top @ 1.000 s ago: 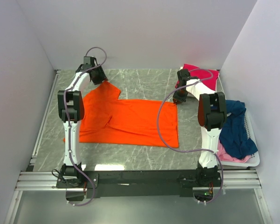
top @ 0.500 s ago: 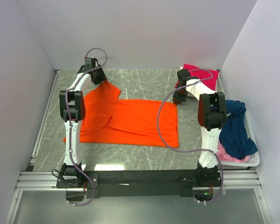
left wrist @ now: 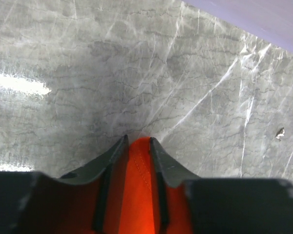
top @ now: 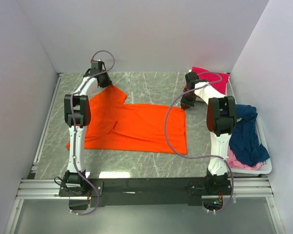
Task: Fold and stack the t-shirts
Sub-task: Fold the tshirt
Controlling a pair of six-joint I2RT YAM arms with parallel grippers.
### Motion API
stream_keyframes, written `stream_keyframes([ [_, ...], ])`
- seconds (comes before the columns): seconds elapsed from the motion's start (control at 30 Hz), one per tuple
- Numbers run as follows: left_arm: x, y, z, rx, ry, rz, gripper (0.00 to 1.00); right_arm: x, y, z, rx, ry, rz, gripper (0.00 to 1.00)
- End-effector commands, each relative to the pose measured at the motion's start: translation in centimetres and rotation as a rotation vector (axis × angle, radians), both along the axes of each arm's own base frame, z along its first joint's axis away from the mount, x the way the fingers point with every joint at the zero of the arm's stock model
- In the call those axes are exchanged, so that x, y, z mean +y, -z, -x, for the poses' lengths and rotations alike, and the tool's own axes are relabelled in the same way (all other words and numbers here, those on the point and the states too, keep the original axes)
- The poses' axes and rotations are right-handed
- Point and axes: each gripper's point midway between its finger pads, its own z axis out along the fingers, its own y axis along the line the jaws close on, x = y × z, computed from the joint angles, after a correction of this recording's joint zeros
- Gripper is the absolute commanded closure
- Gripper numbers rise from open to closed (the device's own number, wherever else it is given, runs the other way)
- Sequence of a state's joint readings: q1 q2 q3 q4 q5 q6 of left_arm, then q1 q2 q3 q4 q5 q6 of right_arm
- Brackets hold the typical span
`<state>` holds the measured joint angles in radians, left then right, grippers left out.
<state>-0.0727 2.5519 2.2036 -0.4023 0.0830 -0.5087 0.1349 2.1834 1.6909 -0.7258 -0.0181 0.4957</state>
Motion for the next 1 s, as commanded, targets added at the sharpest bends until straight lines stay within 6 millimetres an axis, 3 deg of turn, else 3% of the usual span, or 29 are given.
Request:
stream_keyframes([
  [0.0, 0.2, 0.0, -0.7, -0.018, -0.008, -0.031, 0.73, 0.3, -0.2, -0.6, -0.005, -0.019, 0.001, 0.84],
  [0.07, 0.3, 0.3, -0.6, -0.011, -0.010, -0.040, 0.76, 0.3, -0.3, -0.6, -0.005, -0.020, 0.000, 0.85],
  [0.23, 0.3, 0.7, -0.5, -0.006, -0.007, -0.049, 0.73, 0.3, -0.3, -0.6, -0.006, -0.021, -0.003, 0.85],
  [0.37, -0.6, 1.3, -0.3, 0.000, 0.022, -0.051, 0.74, 0.3, -0.5, -0.8, -0.008, -0.027, -0.003, 0.86],
  [0.67, -2.4, 2.7, 0.1, 0.016, 0.079, -0.081, 0.92, 0.5, -0.6, -0.5, 0.000, -0.050, -0.004, 0.89],
  [0.73, -2.4, 2.3, 0.0, 0.006, 0.067, -0.082, 1.00, 0.5, -0.6, -0.5, 0.002, -0.051, -0.005, 0.92],
  [0.83, -2.2, 0.5, -0.5, -0.041, 0.044, -0.082, 1.00, 0.4, -1.3, -0.7, -0.007, -0.055, 0.004, 1.00],
  [0.97, -2.3, -2.6, -1.6, -0.118, 0.026, -0.055, 1.00, 0.2, -3.1, -1.9, -0.049, -0.045, 0.010, 1.00],
])
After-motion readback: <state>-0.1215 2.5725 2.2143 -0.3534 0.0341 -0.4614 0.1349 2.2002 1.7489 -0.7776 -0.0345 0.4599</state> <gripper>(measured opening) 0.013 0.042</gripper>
